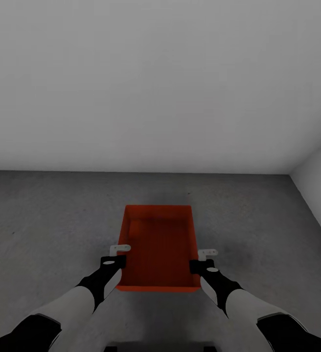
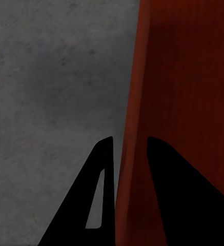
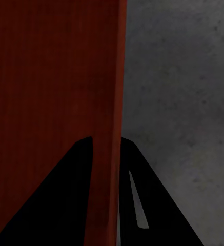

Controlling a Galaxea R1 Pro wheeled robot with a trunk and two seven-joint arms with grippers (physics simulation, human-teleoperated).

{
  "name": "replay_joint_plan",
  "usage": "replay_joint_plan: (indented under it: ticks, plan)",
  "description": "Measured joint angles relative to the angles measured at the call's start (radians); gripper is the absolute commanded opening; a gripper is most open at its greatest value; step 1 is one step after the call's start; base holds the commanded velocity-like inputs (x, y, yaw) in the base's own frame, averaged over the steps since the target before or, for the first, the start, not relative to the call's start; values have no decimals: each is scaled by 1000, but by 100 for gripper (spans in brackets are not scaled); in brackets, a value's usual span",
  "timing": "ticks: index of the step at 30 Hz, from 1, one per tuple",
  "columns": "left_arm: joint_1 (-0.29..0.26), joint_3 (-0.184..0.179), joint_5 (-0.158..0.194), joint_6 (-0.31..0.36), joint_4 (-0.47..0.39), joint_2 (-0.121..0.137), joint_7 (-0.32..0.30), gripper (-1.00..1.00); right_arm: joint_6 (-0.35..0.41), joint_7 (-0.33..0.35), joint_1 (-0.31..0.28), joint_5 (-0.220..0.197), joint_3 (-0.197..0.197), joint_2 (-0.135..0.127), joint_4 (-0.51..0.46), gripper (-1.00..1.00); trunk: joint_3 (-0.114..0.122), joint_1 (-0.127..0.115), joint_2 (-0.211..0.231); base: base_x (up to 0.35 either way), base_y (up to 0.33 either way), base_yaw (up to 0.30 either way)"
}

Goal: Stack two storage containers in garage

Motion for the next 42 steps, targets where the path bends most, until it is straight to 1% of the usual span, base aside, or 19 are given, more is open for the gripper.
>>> replay_joint_plan:
  ticks: [30, 42]
  plan:
    - [0, -1, 0, 2, -3, 0, 1, -100, -1, 1, 0, 0, -2, 0, 0, -100, -94, 115, -210, 0, 0, 0]
    - [0, -1, 0, 2, -3, 0, 1, -100, -1, 1, 0, 0, -3, 0, 0, -100, -119, 161, -294, 0, 0, -41]
